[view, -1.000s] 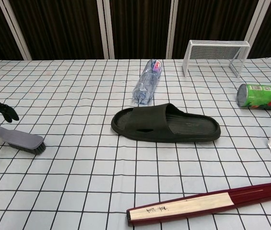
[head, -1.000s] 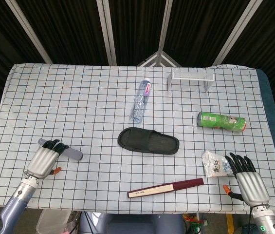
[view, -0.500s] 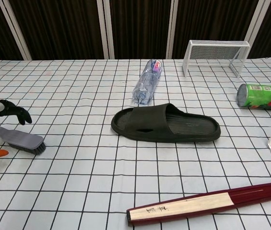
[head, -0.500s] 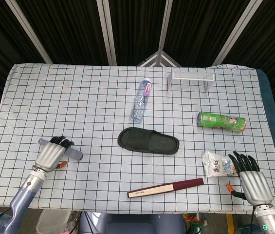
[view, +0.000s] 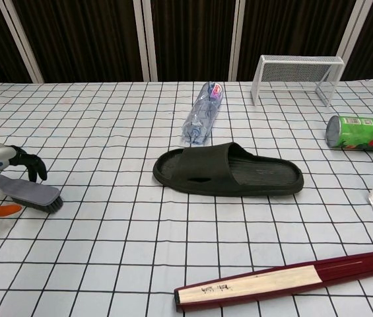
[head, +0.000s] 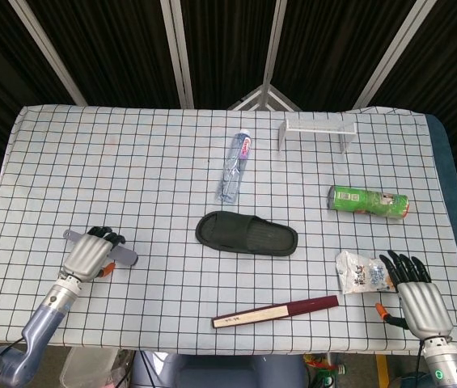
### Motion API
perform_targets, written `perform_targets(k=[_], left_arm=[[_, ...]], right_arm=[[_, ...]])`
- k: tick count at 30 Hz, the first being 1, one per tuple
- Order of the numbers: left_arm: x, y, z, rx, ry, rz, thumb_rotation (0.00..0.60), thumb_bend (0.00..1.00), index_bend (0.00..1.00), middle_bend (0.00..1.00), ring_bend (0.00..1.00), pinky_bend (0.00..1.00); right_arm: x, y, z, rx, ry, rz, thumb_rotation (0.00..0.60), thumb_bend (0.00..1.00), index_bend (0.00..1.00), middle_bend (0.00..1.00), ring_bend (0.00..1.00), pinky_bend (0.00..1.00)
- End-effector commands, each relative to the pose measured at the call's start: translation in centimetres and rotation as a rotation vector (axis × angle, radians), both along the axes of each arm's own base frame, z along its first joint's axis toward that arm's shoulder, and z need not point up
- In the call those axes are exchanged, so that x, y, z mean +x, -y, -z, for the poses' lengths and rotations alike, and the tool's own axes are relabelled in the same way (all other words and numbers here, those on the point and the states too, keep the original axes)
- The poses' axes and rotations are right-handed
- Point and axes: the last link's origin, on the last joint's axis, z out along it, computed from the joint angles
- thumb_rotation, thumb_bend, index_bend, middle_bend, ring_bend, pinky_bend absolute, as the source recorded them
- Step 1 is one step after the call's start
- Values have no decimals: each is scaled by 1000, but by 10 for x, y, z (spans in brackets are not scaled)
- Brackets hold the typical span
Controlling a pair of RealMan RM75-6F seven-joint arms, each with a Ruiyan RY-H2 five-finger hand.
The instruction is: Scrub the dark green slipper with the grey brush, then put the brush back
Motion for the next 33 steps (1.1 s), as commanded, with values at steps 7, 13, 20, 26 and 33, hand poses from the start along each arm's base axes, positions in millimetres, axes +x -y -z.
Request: perform_targets(k=[7,13,20,26,33], left_arm=[[2,-1,3,-4,4,4,600,458,377,401,245,273],[4,-1,1,-1,11,13,600,501,430,445,286,332],[3,-3,-1,3,21,9,600,588,510,536,369,447],[5,-7,-6,40,49,14,600,654,560,589,419,519],[16,-22,-16,55,75,26,600,655,552,592,423,522]], right_arm=[[-1,0,-2,-4,0,2,522,354,0,0,0,0],[-1,0,-1,1,-2,5,523,354,0,0,0,0],[-1,1,1,5,-6,7,522,354,0,0,0,0],[-1,1,2,7,-8,5,522,354,0,0,0,0],[10,3,9,21,-5,-63,524,354,0,0,0,0]])
